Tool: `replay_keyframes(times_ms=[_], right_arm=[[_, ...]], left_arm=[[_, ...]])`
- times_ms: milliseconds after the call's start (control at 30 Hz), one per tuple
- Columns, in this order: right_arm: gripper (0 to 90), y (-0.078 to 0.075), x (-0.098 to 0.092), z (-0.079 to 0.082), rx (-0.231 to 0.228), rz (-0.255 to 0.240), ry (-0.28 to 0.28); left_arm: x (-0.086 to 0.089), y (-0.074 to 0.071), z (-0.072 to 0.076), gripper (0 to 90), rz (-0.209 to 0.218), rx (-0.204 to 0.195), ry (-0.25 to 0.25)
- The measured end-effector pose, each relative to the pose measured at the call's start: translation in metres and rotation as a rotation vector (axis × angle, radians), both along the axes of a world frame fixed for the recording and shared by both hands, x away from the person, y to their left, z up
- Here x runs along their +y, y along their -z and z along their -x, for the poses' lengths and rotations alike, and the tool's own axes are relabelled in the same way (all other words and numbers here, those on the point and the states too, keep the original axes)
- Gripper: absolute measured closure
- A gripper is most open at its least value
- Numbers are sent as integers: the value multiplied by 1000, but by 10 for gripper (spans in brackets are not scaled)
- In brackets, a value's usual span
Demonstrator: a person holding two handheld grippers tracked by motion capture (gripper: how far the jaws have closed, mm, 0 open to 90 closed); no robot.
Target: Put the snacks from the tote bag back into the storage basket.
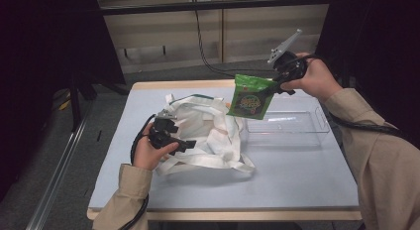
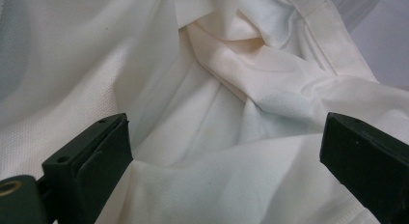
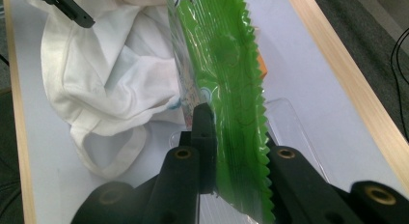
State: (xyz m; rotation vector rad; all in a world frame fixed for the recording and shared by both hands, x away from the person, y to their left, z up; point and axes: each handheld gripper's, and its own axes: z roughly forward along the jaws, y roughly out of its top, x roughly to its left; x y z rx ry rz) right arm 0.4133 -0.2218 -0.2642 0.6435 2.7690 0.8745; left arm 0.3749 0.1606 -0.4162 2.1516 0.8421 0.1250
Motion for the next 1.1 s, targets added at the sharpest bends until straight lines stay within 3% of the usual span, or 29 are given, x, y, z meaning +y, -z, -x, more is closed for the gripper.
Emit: replay_keyframes(times_ms=[167,267,1100], right_arm=[[806,2,-6,0,-9,11,3],[805,3,-11,0,-8,14,9],[805,8,-44,3,-18,42,36]], left_arm=[[0,0,0,39,-16,4,-3],[-1,0,0,39,-2,5,-3],[-2,1,-2,44,-17,1,-2]])
